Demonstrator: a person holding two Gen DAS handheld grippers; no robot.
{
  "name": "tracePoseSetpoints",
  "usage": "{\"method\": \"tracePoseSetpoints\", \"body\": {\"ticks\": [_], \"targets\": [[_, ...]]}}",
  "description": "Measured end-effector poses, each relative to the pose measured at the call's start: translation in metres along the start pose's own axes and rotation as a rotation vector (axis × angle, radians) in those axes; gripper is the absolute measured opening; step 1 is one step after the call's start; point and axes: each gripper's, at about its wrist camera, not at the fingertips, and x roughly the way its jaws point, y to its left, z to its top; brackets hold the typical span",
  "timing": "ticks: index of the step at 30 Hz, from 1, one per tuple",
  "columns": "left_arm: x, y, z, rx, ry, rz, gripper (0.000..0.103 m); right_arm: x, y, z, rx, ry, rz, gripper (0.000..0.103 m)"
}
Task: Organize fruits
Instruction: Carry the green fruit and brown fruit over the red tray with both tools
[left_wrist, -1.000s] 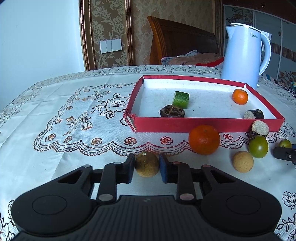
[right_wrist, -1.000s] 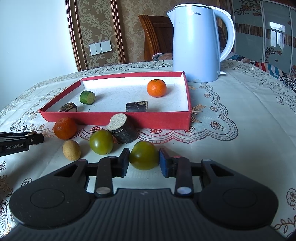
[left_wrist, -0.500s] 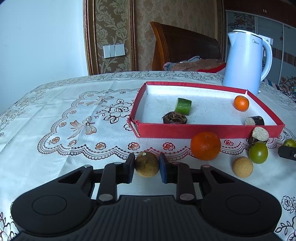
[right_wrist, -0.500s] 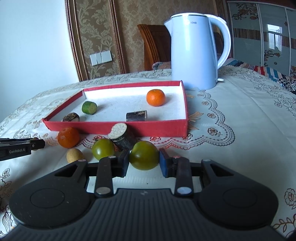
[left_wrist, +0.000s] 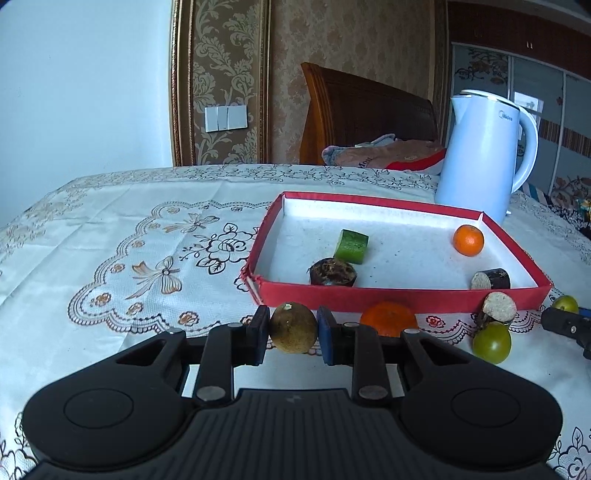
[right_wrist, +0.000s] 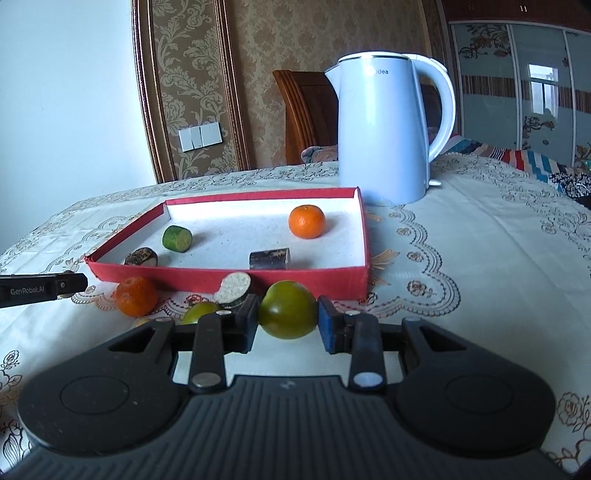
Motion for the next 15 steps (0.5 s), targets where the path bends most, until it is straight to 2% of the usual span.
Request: {"method": "tracePoseSetpoints", "body": {"ticks": [3,15], "targets": [[0.005,-0.007,0.005,0.017,0.004,0.006,0.027,0.001,0.001,0.006,-0.014,-0.006,-0.007,0.032],[0.03,-0.026,0.028,-0.022,0.029,-0.006,0.027,0.017,0.011,0.031,-0.054,-0.028,-0.031,0.032]]}}
